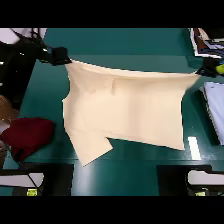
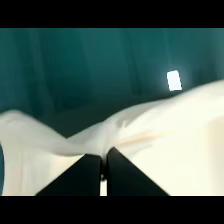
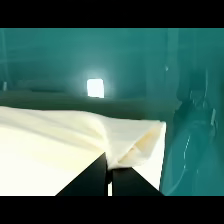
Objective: Fold the shirts.
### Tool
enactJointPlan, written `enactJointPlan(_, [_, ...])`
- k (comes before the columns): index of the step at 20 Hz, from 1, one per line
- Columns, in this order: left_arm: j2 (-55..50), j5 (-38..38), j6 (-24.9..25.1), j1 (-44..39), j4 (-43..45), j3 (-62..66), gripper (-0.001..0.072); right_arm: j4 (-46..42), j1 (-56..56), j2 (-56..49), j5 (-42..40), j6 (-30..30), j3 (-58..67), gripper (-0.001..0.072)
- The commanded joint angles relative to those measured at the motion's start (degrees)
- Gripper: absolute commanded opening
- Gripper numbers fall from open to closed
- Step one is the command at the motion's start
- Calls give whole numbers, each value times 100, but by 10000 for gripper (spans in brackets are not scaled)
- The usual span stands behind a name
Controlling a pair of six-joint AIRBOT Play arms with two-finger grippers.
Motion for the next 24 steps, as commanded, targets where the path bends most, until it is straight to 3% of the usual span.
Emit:
enactJointPlan(1, [-592, 1189, 94, 17, 0, 72, 25, 24, 61, -981, -234, 0, 793, 16])
enactJointPlan(4, [-577, 1106, 98, 107, 26, 205, 26, -42, 116, -1082, -271, -15, 1163, 15])
enactJointPlan(8, [-577, -411, 249, 291, 177, 334, 24, -48, 201, -638, -225, -120, 505, 15])
enactJointPlan(10, [-577, -918, 245, 275, 761, 179, 24, -46, 267, -243, -485, -149, -317, 15])
enactJointPlan(15, [-577, -1088, 243, 275, 828, -754, 25, -33, 546, 658, -1589, -149, -2382, 15])
enactJointPlan(18, [-577, -1088, 44, 275, 868, -1217, 27, -20, 710, 817, -1744, -146, -2966, 16])
enactJointPlan(19, [-577, -1091, -9, 275, 868, -1287, 96, 28, 728, 822, -1742, -144, -3077, 16])
enactJointPlan(20, [-577, -1095, -17, 275, 870, -1292, 390, 63, 769, 822, -1703, -122, -3119, 20])
enactJointPlan(21, [-564, -1123, -17, 275, 872, -1263, 435, 131, 767, 824, -1652, -125, -3108, 143])
enactJointPlan(22, [-496, -1172, -17, 282, 907, -1261, 419, 173, 741, 824, -1534, -122, -3038, 371])
enactJointPlan(24, [-164, -1379, -17, 282, 1137, -1285, 419, 155, 610, 885, -1095, -105, -2872, 400])
